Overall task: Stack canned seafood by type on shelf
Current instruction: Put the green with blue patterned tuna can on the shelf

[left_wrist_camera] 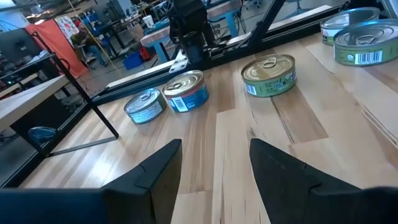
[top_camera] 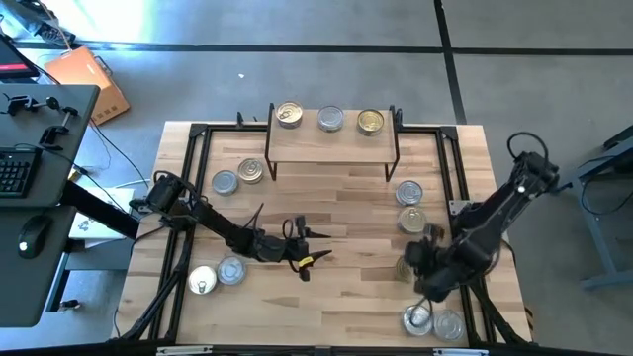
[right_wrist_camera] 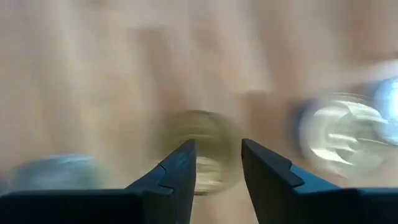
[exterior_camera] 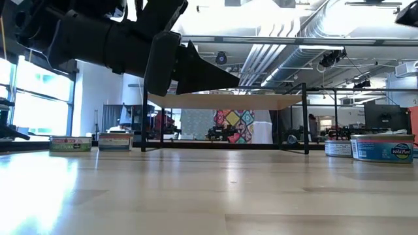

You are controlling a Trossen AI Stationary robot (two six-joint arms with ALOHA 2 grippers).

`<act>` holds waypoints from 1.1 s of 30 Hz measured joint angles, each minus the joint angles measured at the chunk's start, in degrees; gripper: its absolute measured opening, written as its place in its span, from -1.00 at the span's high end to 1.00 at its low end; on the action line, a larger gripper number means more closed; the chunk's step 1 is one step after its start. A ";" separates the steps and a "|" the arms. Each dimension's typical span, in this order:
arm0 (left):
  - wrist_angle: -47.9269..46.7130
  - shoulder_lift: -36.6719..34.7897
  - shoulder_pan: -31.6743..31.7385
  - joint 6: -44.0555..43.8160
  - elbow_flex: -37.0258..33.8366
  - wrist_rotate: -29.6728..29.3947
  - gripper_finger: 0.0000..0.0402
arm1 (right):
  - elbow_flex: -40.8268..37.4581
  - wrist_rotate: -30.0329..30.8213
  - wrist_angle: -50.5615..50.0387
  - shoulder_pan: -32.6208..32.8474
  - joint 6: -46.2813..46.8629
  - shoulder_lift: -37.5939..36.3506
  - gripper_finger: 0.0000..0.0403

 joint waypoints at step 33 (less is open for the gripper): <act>-2.89 0.00 0.48 -8.07 0.02 4.00 0.09 | -23.38 -6.42 21.34 -59.19 -29.80 -3.64 0.34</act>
